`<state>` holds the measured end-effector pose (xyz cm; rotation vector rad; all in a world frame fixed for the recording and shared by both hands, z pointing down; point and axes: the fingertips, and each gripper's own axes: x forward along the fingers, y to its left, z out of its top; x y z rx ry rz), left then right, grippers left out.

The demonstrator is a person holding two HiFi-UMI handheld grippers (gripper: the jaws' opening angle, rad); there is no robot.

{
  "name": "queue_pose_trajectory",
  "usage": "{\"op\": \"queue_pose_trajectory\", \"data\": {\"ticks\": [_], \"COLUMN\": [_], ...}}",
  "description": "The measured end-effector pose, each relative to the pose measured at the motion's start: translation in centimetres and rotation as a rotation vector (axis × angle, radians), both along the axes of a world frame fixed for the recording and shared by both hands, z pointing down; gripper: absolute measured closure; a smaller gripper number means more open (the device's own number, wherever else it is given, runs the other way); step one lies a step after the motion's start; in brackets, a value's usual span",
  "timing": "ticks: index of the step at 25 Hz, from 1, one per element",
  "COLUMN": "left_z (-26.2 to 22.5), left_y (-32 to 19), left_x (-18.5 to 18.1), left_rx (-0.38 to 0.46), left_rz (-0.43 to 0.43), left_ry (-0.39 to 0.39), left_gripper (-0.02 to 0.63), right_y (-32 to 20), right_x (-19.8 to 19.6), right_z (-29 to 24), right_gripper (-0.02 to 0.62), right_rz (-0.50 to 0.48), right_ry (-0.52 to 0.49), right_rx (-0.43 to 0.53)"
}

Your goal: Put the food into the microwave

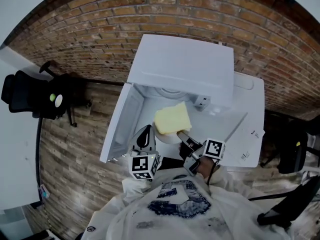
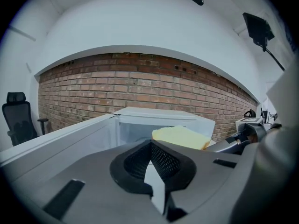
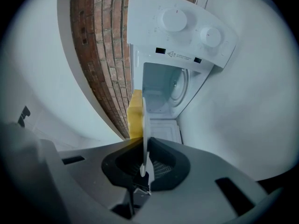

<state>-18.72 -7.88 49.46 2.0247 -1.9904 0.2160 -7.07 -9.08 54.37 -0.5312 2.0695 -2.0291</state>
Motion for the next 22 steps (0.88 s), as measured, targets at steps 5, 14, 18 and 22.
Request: {"op": "queue_pose_trajectory", "data": {"ticks": [5,14,18,22], "left_z": [0.1,1.0,1.8,2.3], "left_y": [-1.8,-4.5,-5.4,-6.0], "left_x": [-1.2,-2.6,-2.6,-2.6], "left_rx": [0.005,0.009,-0.001,-0.007], "left_rz": [0.063,0.164,0.202,0.225], "left_ry": [0.011,0.029,0.031,0.037], "left_gripper": [0.598,0.598,0.598,0.598], "right_y": [-0.9,-2.3,-2.8,-3.3], "right_x": [-1.0,-1.8,-2.0,-2.0], "right_z": [0.3,1.8,2.4,3.3], "right_gripper": [0.566,0.566,0.566,0.565], "right_rz": [0.06,0.175,0.214,0.244], "right_ry": [0.018,0.062,0.055,0.065], "right_rx": [-0.001,-0.007,-0.01,-0.029]}}
